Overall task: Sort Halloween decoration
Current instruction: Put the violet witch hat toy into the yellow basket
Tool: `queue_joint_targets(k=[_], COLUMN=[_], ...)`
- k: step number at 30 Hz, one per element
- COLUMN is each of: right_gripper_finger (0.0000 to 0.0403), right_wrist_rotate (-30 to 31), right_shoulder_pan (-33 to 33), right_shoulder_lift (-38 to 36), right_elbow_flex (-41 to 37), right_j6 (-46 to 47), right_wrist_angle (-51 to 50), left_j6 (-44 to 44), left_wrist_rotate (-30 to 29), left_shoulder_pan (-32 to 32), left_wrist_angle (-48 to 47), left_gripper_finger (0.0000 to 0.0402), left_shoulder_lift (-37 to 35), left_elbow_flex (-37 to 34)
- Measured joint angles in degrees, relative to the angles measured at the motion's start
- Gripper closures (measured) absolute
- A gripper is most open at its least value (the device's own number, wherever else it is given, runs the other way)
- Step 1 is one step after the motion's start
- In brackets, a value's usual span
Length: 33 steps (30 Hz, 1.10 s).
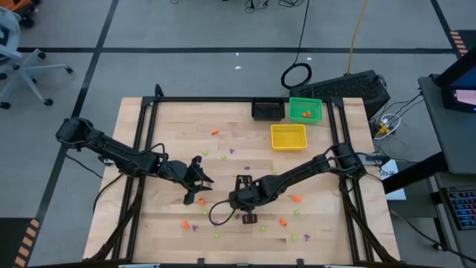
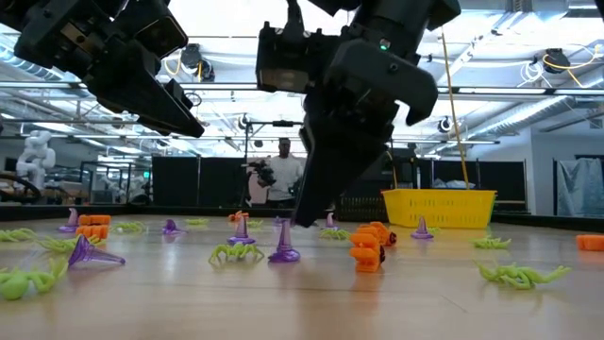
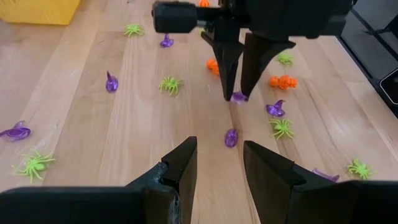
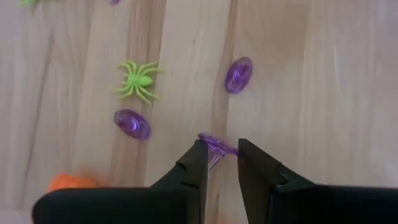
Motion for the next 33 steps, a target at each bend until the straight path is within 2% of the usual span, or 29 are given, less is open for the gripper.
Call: queue_joint_targets(k=[14, 21, 25, 29, 33], right_gripper_finger=[0.0353, 0.0353, 0.0353, 0.0353, 0.0353], right_wrist_rotate=[-0.04, 0.38, 3.09, 6.65, 10.25], right_shoulder_pan=[0.02, 0.4, 1.12, 1.93, 2.77], right_shoulder_lift=[-1.08, -6.66, -11.04, -17.05, -24.52], right_elbow_flex=[0.07, 0.11, -0.37, -5.93, -17.78], right_j6=[0.04, 0.24, 0.93, 2.92, 4.44], right_wrist_angle=[-3.0, -8.04, -11.59, -9.97, 1.77], left_j6=[-0.02, -0.32, -0.35, -0.35, -0.35], left_wrist_rotate=[0.0, 0.0, 0.0, 0.0, 0.0], left_shoulder_pan=[0.0, 0.0, -0.31, -0.8, -1.07], left_wrist_angle=[0.0, -0.15, -0.39, -0.38, -0.39], left_gripper_finger=[0.0268, 0.0268, 0.0268, 0.0268, 0.0268], left_shoulder_lift=[0.0, 0.0, 0.02, 0.0, 0.02], left_elbow_flex=[0.0, -0.02, -0.02, -0.02, -0.02])
